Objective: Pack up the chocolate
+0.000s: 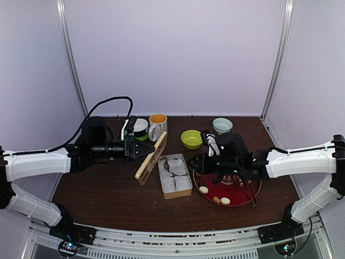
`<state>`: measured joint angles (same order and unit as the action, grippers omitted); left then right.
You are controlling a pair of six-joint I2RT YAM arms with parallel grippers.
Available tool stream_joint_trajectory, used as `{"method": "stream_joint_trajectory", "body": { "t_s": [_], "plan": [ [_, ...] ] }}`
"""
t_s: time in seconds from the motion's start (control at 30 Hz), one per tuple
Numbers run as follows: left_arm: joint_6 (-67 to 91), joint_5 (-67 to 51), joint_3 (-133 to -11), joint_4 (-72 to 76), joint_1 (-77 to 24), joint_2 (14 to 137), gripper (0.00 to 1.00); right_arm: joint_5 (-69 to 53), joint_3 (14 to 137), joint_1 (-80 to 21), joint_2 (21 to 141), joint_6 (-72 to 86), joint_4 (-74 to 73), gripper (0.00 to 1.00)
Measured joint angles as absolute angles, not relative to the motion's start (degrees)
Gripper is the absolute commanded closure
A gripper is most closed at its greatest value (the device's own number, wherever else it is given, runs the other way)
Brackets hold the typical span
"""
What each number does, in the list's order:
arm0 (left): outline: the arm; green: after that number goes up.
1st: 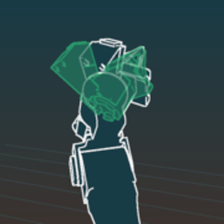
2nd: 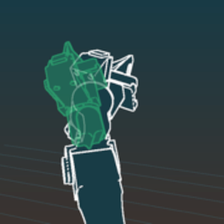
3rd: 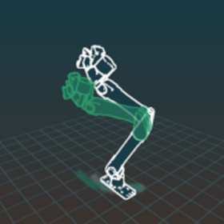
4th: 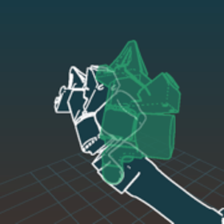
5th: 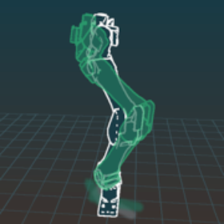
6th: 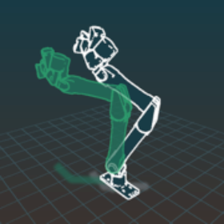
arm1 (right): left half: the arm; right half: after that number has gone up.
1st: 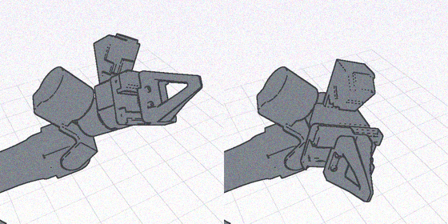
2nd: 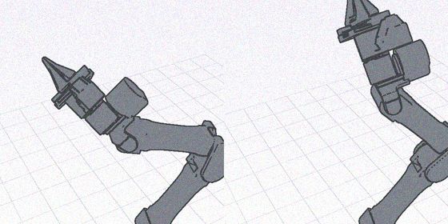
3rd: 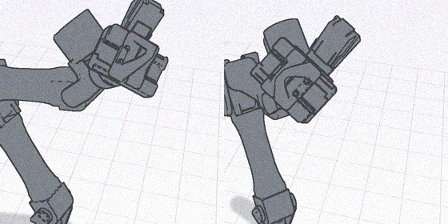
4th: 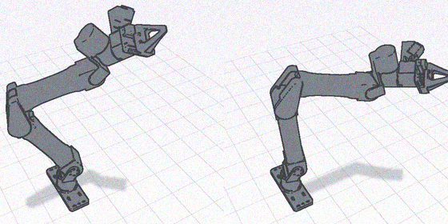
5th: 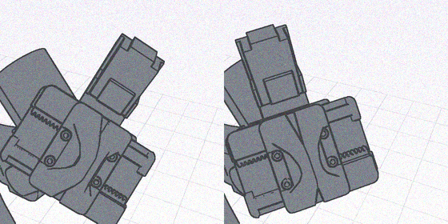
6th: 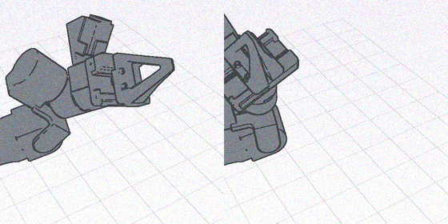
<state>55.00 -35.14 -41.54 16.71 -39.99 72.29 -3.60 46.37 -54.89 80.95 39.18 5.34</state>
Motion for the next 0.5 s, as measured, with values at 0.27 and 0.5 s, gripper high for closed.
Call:
{"method": "stream_joint_trajectory", "body": {
  "t_s": [0.27, 0.5],
  "plan": [
    [41.1, -20.8, -52.6, -10.9, -40.1, 67.3, 1.0, -2.0, 46.1, -54.9, 80.7, 37.9, 5.1, 0.73],
    [31.8, -1.0, -57.9, -30.1, -40.1, 70.1, 1.0, 0.8, 46.1, -54.9, 80.2, 36.3, 2.3, 0.71]
  ]
}}
